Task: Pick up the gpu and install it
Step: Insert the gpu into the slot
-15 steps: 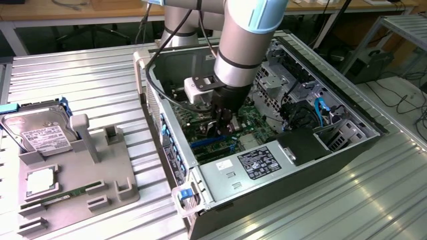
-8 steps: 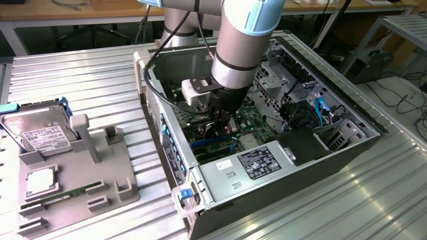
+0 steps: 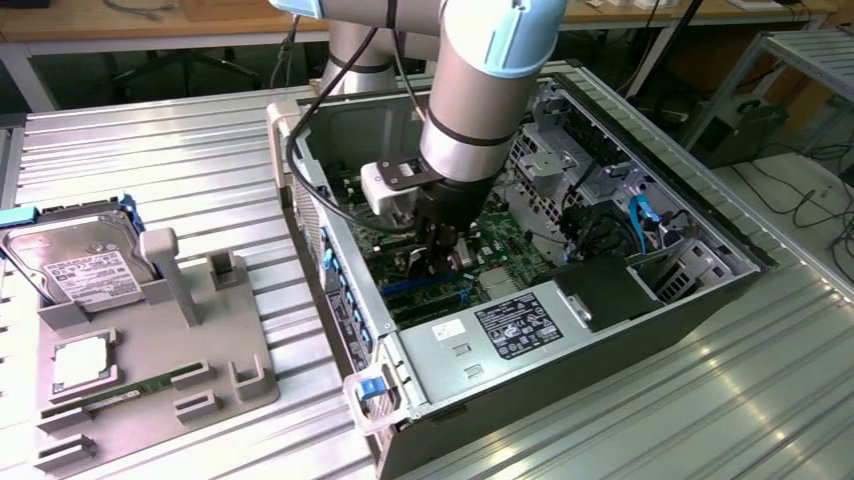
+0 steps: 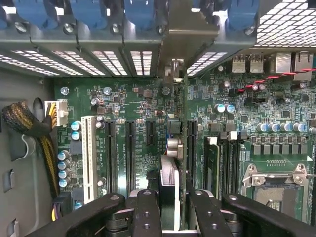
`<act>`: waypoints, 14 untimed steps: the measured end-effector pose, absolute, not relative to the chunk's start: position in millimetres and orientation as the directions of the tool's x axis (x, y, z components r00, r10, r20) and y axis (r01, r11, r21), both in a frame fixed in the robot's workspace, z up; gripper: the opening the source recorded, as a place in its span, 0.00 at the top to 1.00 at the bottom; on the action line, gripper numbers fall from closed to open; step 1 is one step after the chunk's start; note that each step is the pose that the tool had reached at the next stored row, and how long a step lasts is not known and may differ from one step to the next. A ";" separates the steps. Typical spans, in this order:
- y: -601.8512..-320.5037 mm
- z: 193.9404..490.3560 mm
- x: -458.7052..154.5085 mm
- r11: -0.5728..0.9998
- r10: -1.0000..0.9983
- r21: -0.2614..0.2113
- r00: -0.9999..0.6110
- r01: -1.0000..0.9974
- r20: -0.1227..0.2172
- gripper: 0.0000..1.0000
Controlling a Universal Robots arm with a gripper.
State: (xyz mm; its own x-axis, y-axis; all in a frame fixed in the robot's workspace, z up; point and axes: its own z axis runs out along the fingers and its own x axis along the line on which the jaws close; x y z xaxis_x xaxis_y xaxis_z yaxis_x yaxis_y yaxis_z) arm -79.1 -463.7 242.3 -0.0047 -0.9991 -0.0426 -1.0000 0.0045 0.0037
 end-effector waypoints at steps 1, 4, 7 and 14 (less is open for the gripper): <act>-463.6 240.9 -79.1 0.005 -0.999 0.004 -0.005 -1.000 -0.043 0.72; -463.7 236.1 -79.2 0.005 -0.999 0.005 -0.006 -1.000 -0.042 0.72; -463.7 232.3 -79.1 0.005 -0.999 0.005 -0.006 -1.000 -0.043 0.72; -463.7 231.6 -79.1 0.005 -0.999 0.005 -0.006 -1.000 -0.045 0.72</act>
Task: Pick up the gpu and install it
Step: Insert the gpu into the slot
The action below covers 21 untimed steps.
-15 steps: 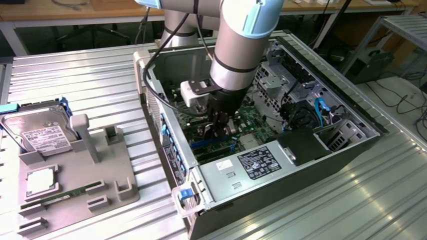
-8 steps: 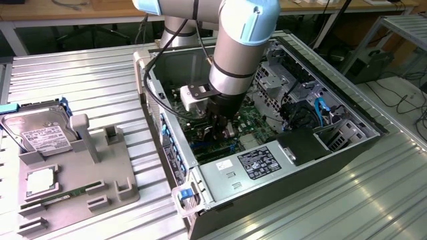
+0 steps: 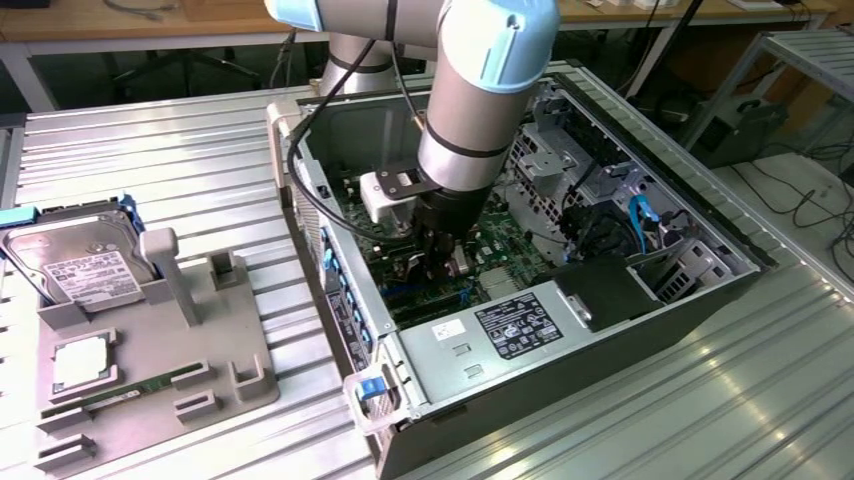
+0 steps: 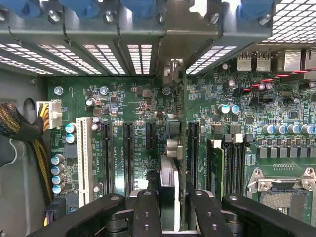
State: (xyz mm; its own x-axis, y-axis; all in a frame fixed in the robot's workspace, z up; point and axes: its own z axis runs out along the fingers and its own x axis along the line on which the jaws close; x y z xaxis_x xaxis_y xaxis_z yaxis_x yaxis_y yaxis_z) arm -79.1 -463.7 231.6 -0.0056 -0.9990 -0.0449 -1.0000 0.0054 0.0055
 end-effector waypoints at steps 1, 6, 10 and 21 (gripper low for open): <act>-463.7 231.5 -79.1 0.005 -0.999 0.005 -0.006 -1.000 -0.045 0.72; -463.6 223.9 -79.2 0.005 -0.999 0.007 -0.005 -1.000 -0.043 0.72; -463.3 222.8 -79.2 0.005 -0.999 0.006 -0.006 -1.000 -0.045 0.72; -463.2 224.0 -79.1 0.005 -0.999 0.006 -0.006 -1.000 -0.044 0.65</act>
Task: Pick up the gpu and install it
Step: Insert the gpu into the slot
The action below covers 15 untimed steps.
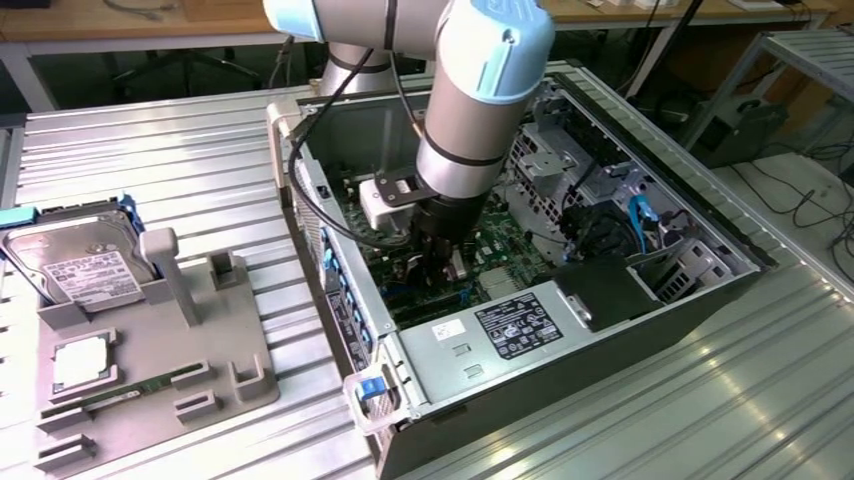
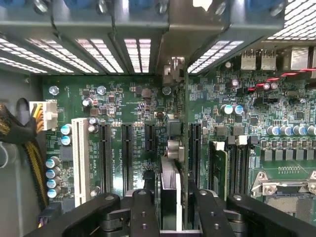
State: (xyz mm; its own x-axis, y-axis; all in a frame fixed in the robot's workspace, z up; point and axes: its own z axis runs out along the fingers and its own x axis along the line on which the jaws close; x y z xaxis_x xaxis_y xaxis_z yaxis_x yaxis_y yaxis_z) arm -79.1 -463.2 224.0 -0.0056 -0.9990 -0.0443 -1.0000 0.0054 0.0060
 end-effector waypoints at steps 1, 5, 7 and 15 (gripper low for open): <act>-463.0 225.4 -79.1 0.005 -0.999 0.006 -0.006 -1.000 -0.045 0.65; -463.0 249.1 -78.9 0.005 -0.999 0.006 -0.006 -1.000 -0.044 0.65; -463.0 258.3 -78.9 0.005 -0.999 0.006 -0.006 -1.000 -0.044 0.65; -462.8 292.6 -78.9 0.005 -0.999 0.005 -0.006 -1.000 -0.036 0.65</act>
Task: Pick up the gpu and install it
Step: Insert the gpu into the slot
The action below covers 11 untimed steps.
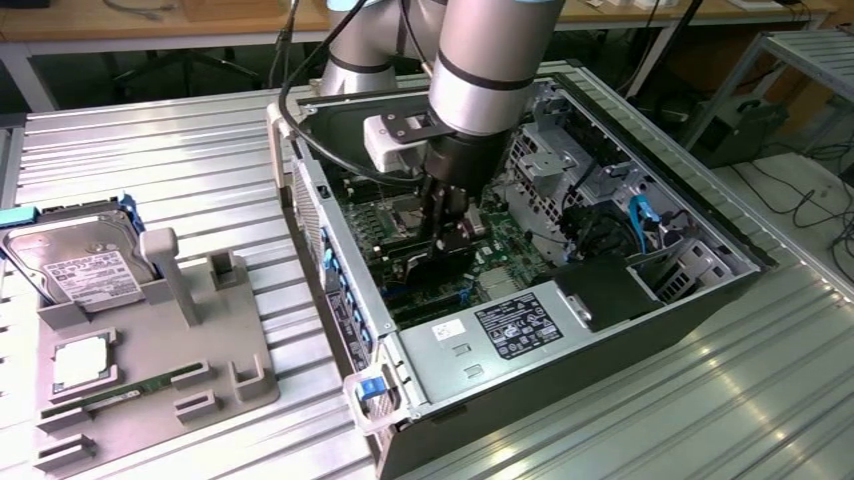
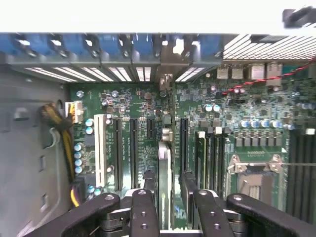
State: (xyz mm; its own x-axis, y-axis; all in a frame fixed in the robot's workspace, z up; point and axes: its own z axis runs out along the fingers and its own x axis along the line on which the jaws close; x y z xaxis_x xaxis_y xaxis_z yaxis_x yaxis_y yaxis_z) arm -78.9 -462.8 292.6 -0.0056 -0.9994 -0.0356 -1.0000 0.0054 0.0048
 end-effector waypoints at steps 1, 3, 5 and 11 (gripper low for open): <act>-462.8 292.6 -78.8 0.005 -0.999 0.005 -0.006 -1.000 -0.036 0.65; -462.8 292.6 -78.8 0.005 -0.999 0.005 -0.006 -1.000 -0.036 0.65; -462.8 292.7 -78.9 0.005 -0.999 0.005 -0.006 -1.000 -0.036 0.66; -462.8 292.7 -78.9 0.005 -0.999 0.005 -0.006 -1.000 -0.035 0.89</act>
State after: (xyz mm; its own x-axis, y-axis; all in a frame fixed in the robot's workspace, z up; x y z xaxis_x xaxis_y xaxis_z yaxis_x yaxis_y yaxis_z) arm -78.9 -462.8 292.7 -0.0056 -0.9994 -0.0354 -1.0000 0.0054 0.0046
